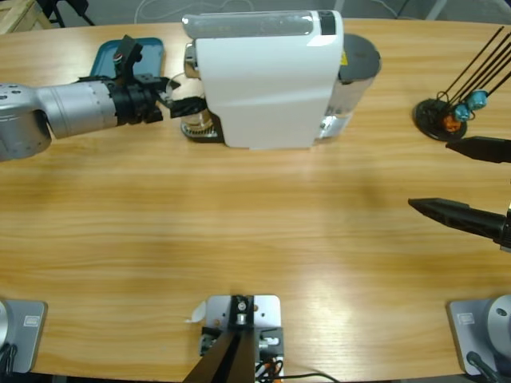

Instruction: Pour coffee

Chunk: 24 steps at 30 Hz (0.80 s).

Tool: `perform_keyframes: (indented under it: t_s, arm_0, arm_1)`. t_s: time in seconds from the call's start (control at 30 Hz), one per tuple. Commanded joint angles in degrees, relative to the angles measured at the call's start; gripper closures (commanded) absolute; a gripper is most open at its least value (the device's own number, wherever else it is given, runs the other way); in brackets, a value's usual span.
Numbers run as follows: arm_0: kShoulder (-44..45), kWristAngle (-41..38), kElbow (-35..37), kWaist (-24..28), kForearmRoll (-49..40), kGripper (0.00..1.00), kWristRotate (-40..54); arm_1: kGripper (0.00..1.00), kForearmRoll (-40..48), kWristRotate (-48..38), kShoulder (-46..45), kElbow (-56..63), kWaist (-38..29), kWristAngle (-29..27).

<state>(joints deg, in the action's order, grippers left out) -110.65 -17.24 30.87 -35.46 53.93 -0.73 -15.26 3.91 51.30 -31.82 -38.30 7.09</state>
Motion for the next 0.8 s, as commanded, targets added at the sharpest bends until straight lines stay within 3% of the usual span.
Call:
perform_keyframes:
  t_s: [0.03,0.17,0.23,0.47,0.57,0.8]
  arm_0:
    - [-4.4,-1.62,1.14,0.45,0.74,0.232,-0.42]
    - [-4.75,-2.37,1.12,0.53,0.74,0.459,-0.4]
    - [-4.77,-3.2,1.04,0.74,0.74,0.515,-0.42]
    - [-3.61,-4.11,-0.02,0.83,0.74,0.509,-0.42]
    - [-2.26,-3.66,-1.74,1.76,0.74,0.429,-0.28]
    - [4.23,4.5,-8.51,6.76,2.06,0.418,0.06]
  arm_1:
    - [0.0,-0.82,0.74,-0.32,1.32,-0.53,0.81]
    - [0.0,-0.82,0.81,-0.24,1.32,-0.54,0.74]
    - [0.0,-0.82,0.83,-0.1,1.32,-0.54,0.74]
    - [0.0,-0.82,0.83,0.11,1.32,-0.54,0.65]
    - [0.0,-0.82,0.83,0.11,1.32,-0.53,0.65]
    - [0.0,-0.78,0.83,0.11,1.32,-0.53,0.65]
